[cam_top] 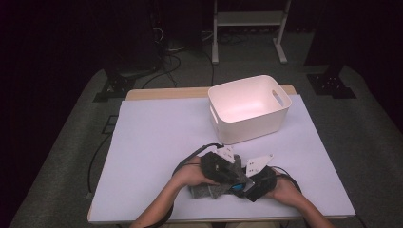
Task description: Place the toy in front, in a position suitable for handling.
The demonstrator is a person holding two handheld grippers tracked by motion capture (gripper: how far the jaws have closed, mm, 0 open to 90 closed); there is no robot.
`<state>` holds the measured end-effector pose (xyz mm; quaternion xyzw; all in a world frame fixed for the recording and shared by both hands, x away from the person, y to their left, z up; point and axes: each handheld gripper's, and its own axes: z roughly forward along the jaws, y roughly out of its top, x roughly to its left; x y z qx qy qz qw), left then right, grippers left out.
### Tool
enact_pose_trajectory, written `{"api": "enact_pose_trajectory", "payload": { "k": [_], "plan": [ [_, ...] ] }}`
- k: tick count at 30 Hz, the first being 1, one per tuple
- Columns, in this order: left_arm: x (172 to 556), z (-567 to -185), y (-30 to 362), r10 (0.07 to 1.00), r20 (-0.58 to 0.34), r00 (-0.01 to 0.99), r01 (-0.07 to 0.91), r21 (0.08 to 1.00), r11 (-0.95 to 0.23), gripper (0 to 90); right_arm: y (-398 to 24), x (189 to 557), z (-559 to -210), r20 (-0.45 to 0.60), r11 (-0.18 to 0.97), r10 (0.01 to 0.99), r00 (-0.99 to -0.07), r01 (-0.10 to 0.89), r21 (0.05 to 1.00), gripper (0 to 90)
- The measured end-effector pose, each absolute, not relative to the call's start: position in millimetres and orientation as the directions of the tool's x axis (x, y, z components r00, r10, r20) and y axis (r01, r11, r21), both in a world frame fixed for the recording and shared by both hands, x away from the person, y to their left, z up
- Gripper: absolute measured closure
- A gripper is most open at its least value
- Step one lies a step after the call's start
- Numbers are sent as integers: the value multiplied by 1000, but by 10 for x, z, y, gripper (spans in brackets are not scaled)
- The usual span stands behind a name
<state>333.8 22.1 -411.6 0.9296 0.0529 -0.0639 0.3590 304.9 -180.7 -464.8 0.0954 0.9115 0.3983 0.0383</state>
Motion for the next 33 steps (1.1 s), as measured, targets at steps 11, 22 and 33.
{"api": "enact_pose_trajectory", "payload": {
  "k": [11,22,33],
  "plan": [
    [3243,-4132,-35,-22,-152,988,84,659,-747,776,-1805,3044,-4646,17,661,207,-978,153,734,214],
    [3218,-4060,569,88,-120,989,145,632,-762,779,-1806,3050,-4648,6,665,205,-979,144,733,214],
    [3170,-4150,775,132,-134,982,187,625,-758,769,-1764,3043,-4600,13,696,220,-975,166,699,193]
  ]
}}
